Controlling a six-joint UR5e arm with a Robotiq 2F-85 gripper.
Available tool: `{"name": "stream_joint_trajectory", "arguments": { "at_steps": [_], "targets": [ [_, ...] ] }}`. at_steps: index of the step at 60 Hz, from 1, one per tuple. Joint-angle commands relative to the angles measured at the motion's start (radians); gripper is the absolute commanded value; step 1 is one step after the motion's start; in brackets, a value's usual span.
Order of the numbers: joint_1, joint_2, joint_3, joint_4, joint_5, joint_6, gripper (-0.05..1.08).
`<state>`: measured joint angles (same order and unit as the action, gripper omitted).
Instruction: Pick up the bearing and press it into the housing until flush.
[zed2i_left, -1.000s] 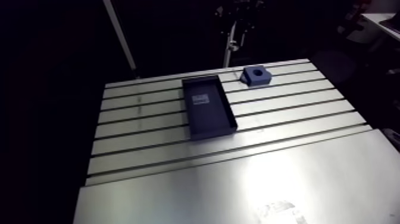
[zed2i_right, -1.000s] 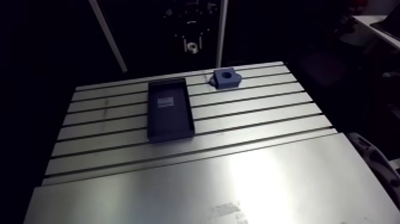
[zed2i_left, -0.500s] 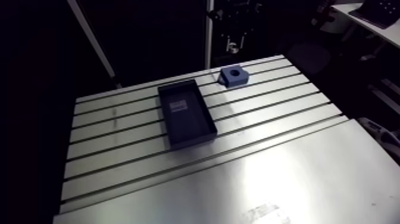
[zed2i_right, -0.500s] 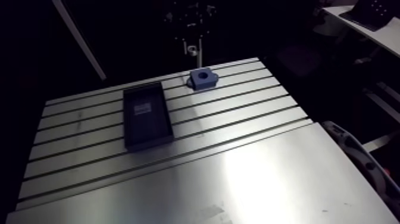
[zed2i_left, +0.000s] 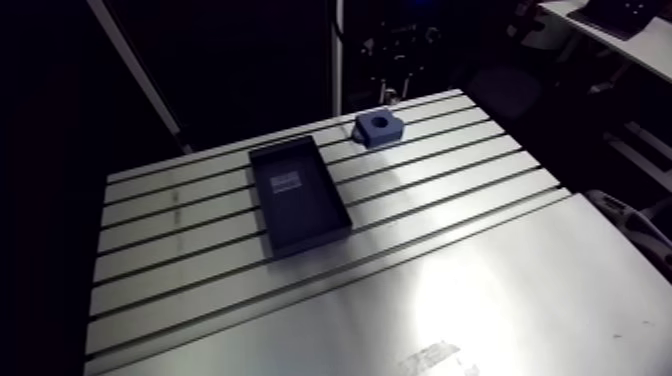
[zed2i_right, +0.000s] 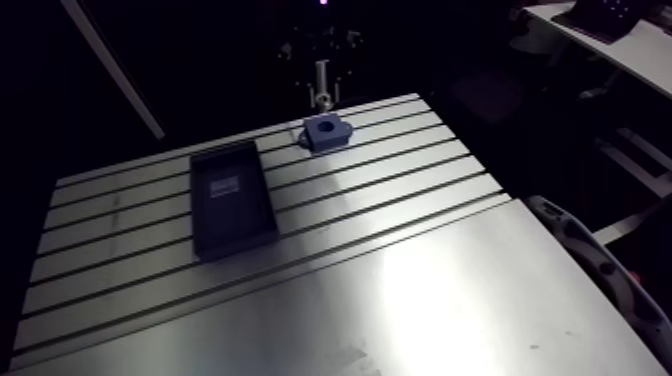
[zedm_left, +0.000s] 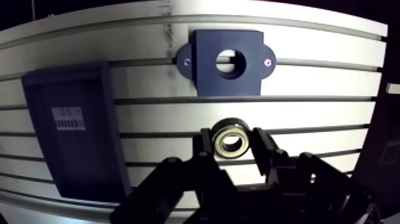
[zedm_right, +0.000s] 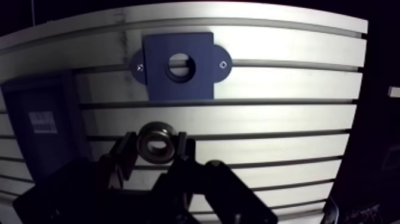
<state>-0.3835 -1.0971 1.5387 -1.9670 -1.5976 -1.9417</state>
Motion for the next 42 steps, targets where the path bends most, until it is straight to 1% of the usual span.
{"name": "stream_joint_trajectory", "arguments": {
  "at_steps": [1, 8, 21, 29, 42],
  "targets": [
    [-0.005, 0.045, -0.008, -0.032, 0.000, 0.005, 0.72],
    [-0.003, 0.072, -0.019, -0.043, 0.000, 0.012, 0.72],
    [0.003, 0.099, -0.038, -0.054, 0.000, 0.022, 0.74],
    [0.005, 0.126, -0.063, -0.059, 0.005, 0.032, 0.74],
    [0.009, 0.152, -0.088, -0.059, 0.000, 0.046, 0.74]
  ]
}}
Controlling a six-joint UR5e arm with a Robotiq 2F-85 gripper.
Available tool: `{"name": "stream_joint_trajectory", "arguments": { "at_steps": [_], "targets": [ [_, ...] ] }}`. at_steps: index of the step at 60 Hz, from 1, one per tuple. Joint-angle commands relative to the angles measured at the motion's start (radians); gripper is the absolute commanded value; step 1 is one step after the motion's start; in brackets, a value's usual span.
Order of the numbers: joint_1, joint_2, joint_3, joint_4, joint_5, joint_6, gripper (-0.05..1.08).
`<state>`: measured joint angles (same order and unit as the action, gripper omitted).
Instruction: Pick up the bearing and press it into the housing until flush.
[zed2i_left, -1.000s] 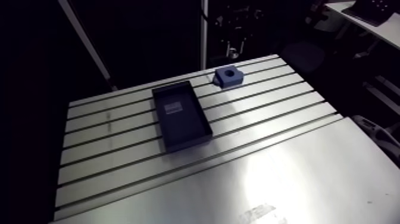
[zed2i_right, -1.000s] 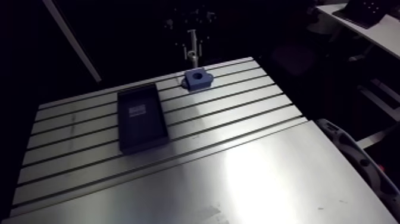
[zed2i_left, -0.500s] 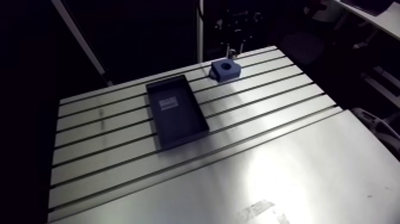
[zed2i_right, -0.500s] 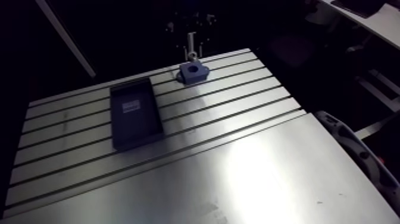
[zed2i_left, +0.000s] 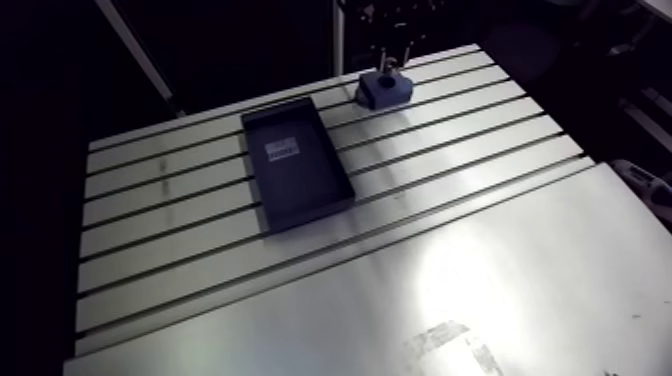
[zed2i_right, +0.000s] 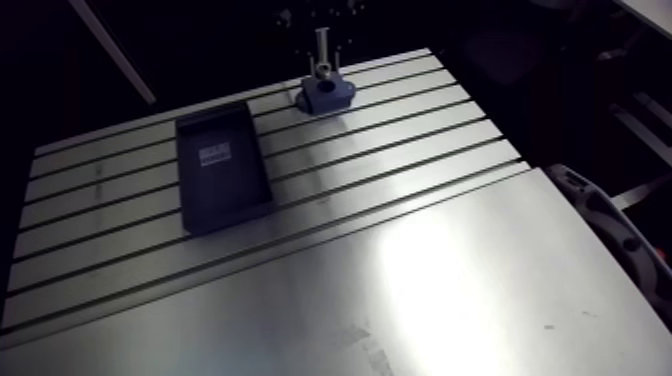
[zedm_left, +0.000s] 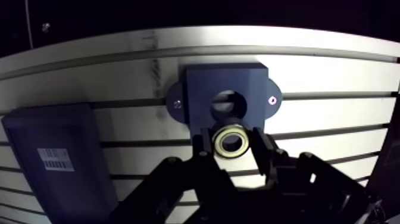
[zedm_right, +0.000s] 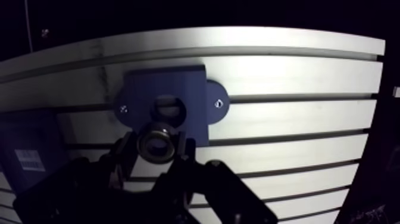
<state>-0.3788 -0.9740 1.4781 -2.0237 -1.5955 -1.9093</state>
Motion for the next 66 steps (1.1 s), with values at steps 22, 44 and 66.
{"name": "stream_joint_trajectory", "arguments": {
  "at_steps": [22, 44, 66],
  "targets": [
    [0.018, 0.051, -0.055, -0.003, -0.008, 0.023, 0.74],
    [0.020, 0.062, -0.054, -0.005, -0.010, 0.037, 0.74],
    [0.020, 0.064, -0.049, -0.005, -0.010, 0.039, 0.74]
  ]
}}
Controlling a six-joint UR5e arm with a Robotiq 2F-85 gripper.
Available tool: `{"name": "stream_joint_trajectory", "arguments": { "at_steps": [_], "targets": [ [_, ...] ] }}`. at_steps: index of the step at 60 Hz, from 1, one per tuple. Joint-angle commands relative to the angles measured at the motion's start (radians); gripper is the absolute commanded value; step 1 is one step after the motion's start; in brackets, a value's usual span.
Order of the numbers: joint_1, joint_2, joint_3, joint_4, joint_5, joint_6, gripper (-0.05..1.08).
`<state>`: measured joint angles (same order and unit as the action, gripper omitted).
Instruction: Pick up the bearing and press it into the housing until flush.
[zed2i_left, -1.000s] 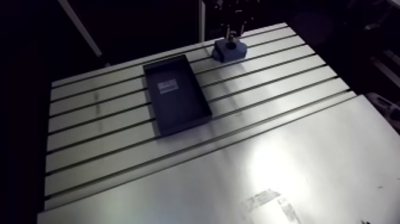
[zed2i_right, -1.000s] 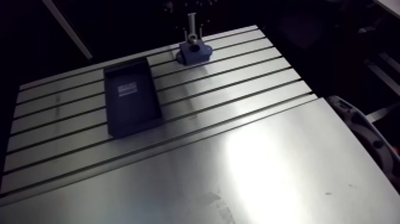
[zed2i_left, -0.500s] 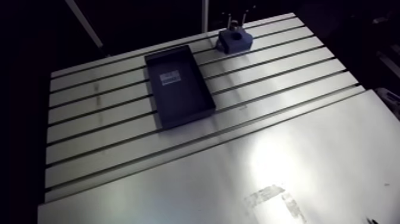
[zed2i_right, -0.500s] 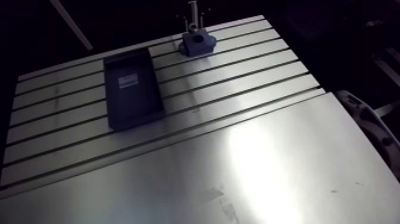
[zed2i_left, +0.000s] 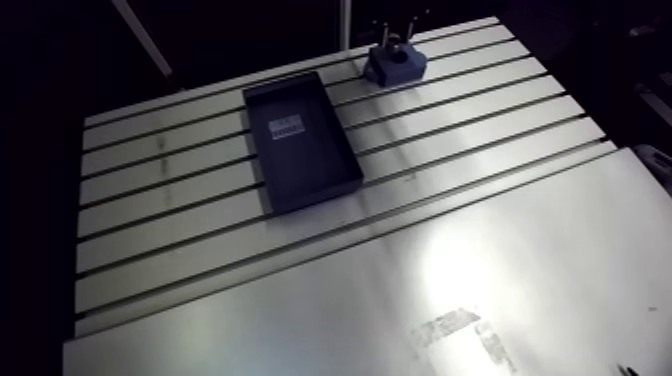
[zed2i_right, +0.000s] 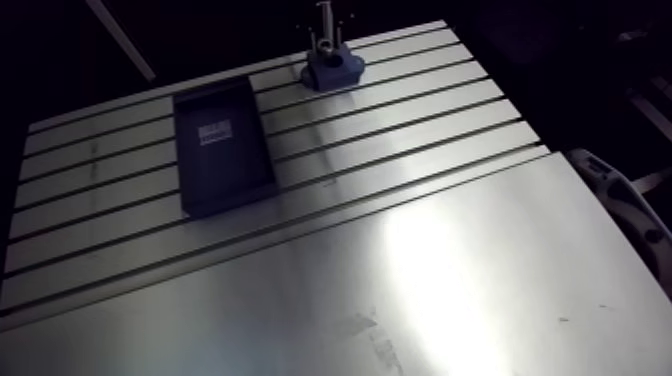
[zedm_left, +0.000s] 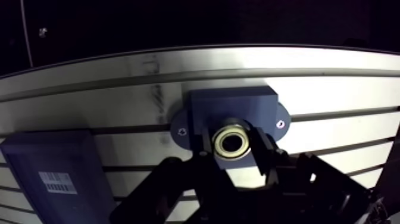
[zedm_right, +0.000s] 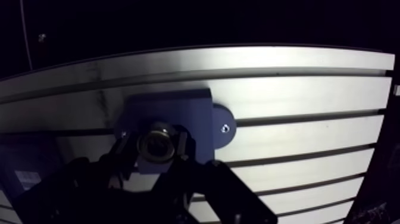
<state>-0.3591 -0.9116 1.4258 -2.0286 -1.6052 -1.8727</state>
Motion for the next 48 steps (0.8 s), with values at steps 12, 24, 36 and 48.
{"name": "stream_joint_trajectory", "arguments": {
  "at_steps": [12, 24, 36, 48],
  "targets": [
    [-0.001, 0.001, 0.009, -0.006, 0.000, 0.008, 0.74],
    [-0.003, 0.001, 0.011, -0.006, 0.000, 0.007, 0.74],
    [-0.006, 0.001, 0.015, -0.008, 0.001, 0.007, 0.74],
    [-0.008, 0.001, 0.018, -0.012, 0.001, 0.007, 0.74]
  ]
}}
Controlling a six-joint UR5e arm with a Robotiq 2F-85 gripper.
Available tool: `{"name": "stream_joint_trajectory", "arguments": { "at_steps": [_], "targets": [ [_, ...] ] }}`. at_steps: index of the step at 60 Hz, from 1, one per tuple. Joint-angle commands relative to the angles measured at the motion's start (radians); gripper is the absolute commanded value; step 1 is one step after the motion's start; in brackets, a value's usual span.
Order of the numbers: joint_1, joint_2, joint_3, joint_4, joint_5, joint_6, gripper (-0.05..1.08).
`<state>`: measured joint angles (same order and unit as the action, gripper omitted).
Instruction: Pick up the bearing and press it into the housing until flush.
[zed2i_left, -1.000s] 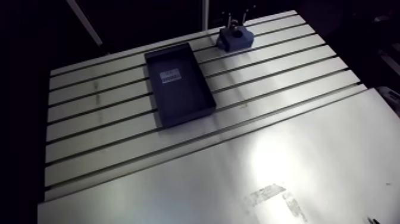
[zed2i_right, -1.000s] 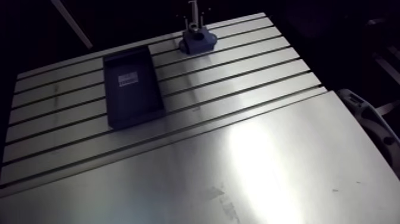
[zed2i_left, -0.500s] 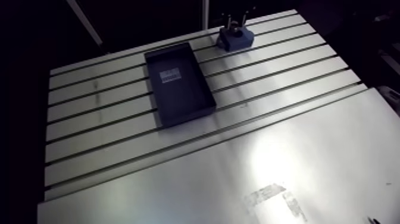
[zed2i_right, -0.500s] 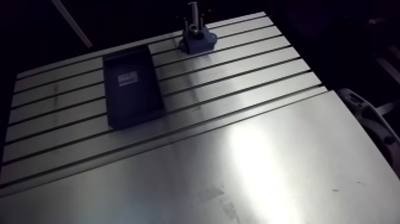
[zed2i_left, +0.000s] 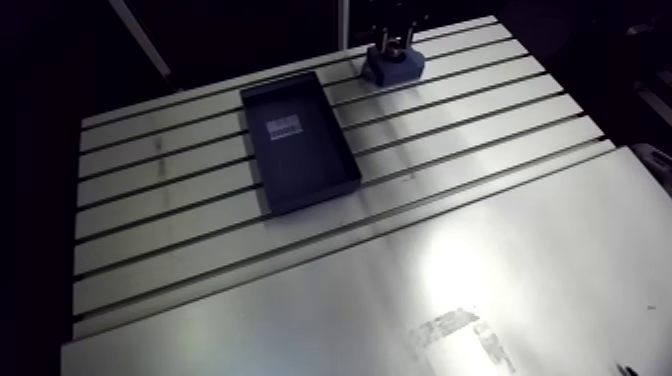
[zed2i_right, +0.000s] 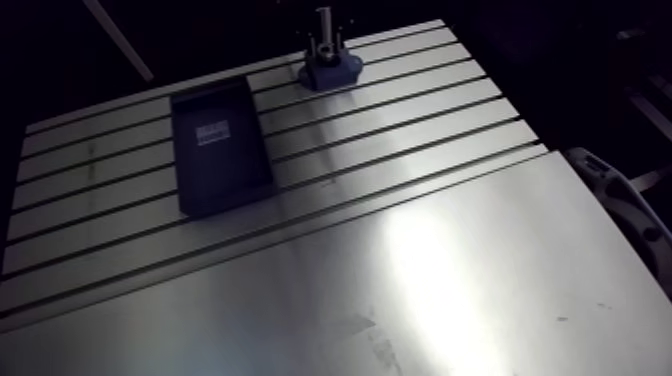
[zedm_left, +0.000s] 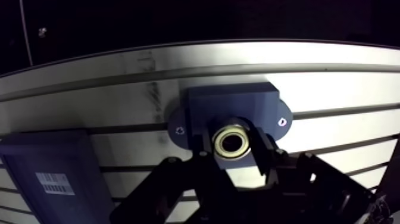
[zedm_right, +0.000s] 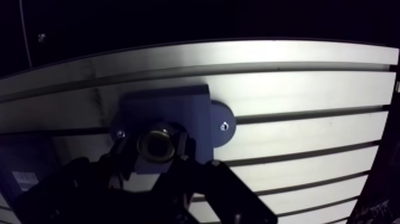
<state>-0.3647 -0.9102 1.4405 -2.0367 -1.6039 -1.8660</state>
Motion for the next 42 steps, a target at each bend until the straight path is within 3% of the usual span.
{"name": "stream_joint_trajectory", "arguments": {
  "at_steps": [1, 42],
  "targets": [
    [-0.002, 0.000, 0.004, -0.004, 0.000, 0.000, 0.74],
    [-0.004, 0.003, 0.004, -0.004, 0.000, 0.000, 0.74]
  ]
}}
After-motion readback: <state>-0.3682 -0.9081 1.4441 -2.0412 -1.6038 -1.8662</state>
